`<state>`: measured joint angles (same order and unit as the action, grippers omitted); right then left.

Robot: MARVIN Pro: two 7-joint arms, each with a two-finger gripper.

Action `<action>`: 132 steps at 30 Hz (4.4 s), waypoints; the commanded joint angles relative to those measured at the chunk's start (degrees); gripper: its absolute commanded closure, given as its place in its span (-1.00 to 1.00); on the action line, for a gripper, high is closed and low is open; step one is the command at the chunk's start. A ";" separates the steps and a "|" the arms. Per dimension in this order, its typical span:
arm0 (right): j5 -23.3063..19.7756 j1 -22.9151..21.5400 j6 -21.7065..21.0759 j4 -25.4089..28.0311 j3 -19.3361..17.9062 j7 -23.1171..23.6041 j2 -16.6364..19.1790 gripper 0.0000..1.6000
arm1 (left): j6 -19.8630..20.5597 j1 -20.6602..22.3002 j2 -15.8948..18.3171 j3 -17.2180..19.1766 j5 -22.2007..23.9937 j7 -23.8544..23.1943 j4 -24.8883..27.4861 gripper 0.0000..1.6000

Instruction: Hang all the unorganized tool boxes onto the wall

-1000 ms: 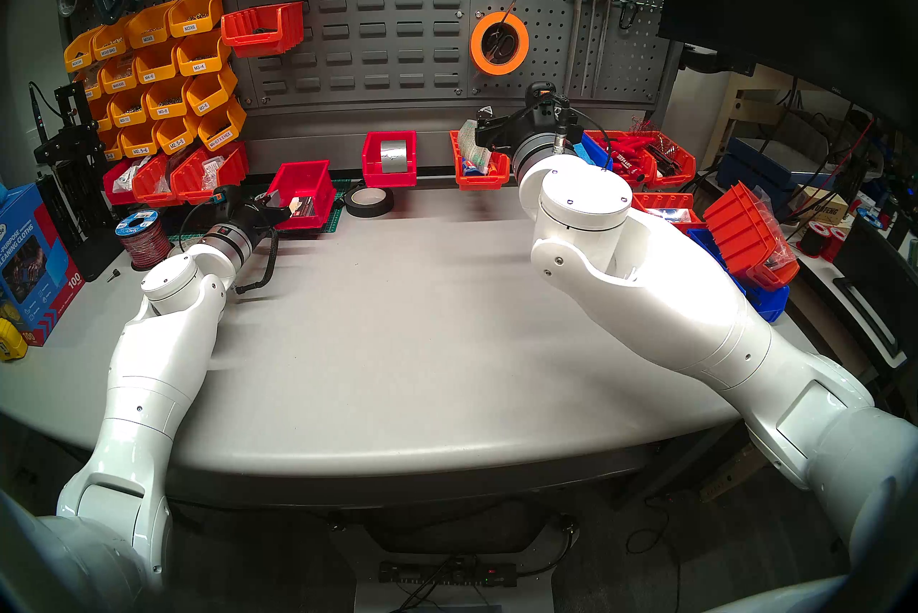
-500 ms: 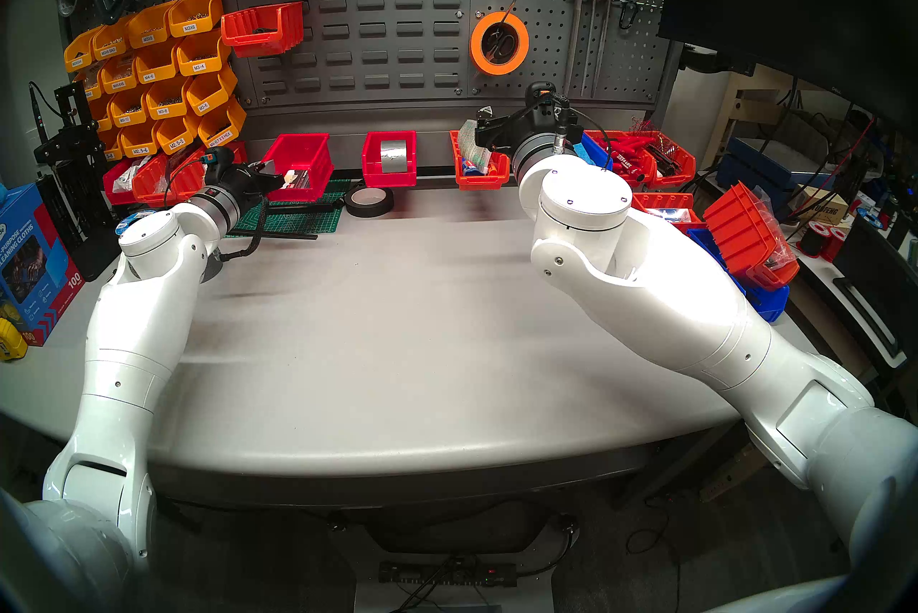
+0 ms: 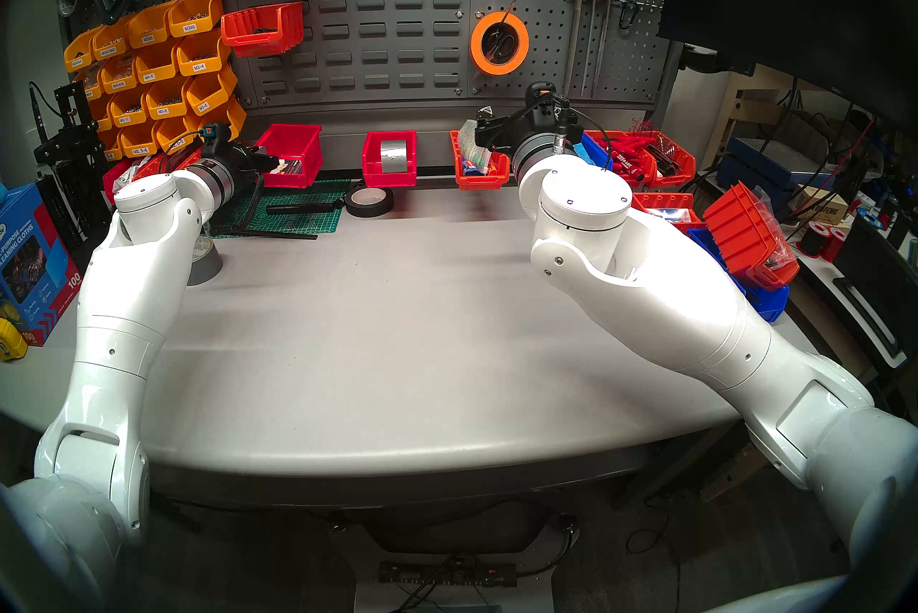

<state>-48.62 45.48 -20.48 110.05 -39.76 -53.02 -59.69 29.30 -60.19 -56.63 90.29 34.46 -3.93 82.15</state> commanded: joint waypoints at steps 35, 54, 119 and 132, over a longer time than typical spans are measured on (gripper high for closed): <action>0.31 -0.81 -0.05 0.44 -0.26 0.04 -0.14 -1.00 | 6.06 15.97 -4.91 -1.23 2.39 2.69 -11.63 1.00; 0.36 -0.87 -0.10 0.44 -0.23 0.04 -0.13 -1.00 | 14.63 10.75 -8.01 3.01 7.16 5.53 -3.52 1.00; 0.35 -0.86 -0.09 0.44 -0.23 0.04 -0.13 -1.00 | 14.85 15.63 -18.00 13.25 15.25 19.71 -10.75 1.00; 0.34 -0.86 -0.08 0.44 -0.23 0.04 -0.13 -1.00 | 13.91 16.03 -17.52 13.19 15.22 18.68 -12.55 1.00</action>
<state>-48.60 45.46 -20.49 110.06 -39.74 -53.02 -59.69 44.45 -46.69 -74.82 103.39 49.57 15.98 69.06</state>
